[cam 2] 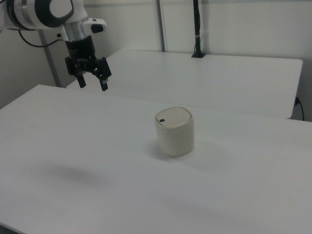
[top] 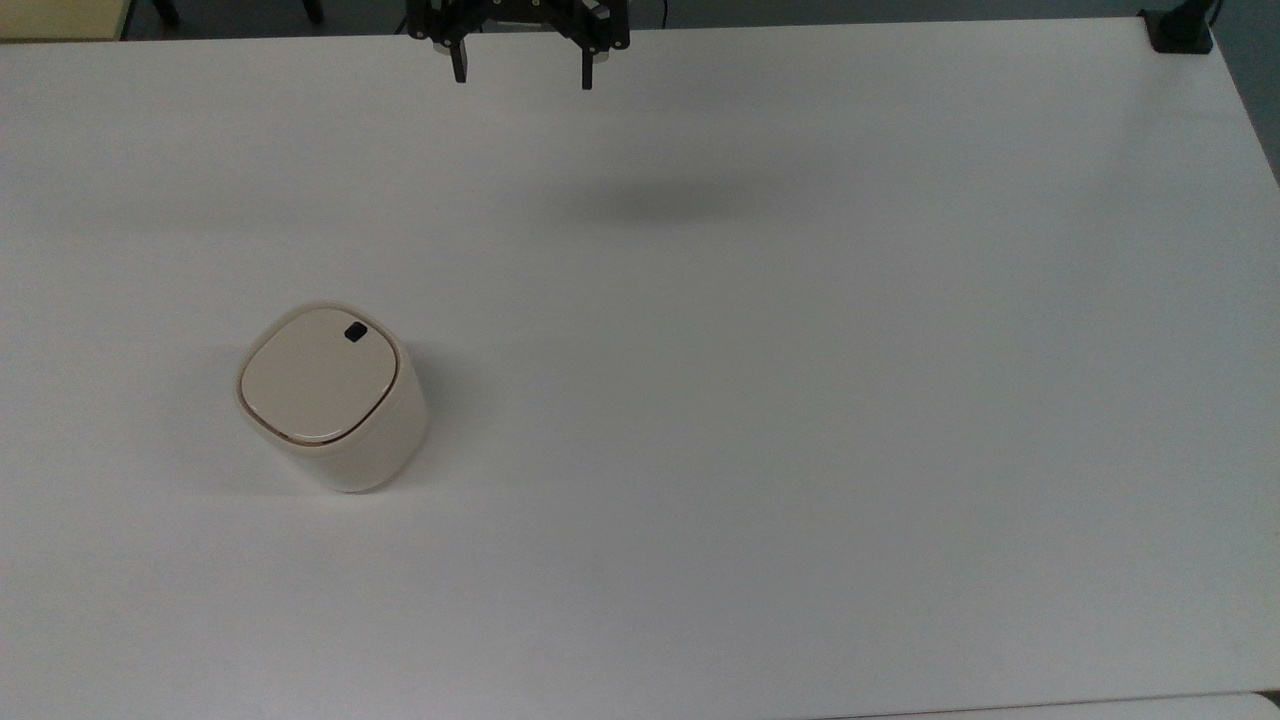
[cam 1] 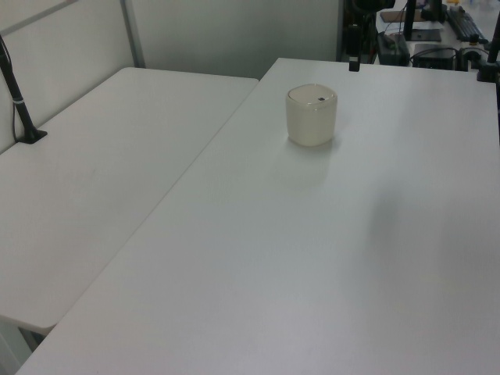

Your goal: Open the trash bin

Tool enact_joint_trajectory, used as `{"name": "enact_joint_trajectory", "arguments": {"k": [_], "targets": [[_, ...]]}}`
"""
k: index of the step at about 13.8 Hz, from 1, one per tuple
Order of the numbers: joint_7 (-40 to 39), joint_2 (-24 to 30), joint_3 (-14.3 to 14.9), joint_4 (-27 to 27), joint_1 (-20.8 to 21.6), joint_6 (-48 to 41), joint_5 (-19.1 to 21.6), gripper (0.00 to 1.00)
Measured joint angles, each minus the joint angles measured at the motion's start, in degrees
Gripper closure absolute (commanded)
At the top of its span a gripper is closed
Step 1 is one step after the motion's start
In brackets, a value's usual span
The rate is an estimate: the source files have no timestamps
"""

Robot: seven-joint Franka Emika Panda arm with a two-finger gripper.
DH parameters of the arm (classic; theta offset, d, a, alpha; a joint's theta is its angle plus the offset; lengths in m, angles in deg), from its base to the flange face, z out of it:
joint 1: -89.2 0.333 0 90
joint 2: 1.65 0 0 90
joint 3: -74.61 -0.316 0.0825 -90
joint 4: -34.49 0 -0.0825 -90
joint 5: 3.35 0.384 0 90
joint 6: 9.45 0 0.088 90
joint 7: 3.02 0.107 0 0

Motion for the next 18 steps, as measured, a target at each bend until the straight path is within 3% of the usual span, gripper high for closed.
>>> {"name": "enact_joint_trajectory", "arguments": {"k": [10, 11, 13, 15, 18], "targets": [[-0.01, 0.0, 0.0, -0.01, 0.0, 0.0, 0.0, 0.0], [-0.02, 0.0, 0.0, -0.01, 0.0, 0.0, 0.0, 0.05], [-0.08, 0.0, 0.0, -0.01, 0.0, 0.0, 0.0, 0.25], [-0.18, 0.0, 0.0, -0.01, 0.0, 0.0, 0.0, 0.58], [-0.95, 0.0, 0.0, -0.02, 0.0, 0.0, 0.0, 0.93]]}}
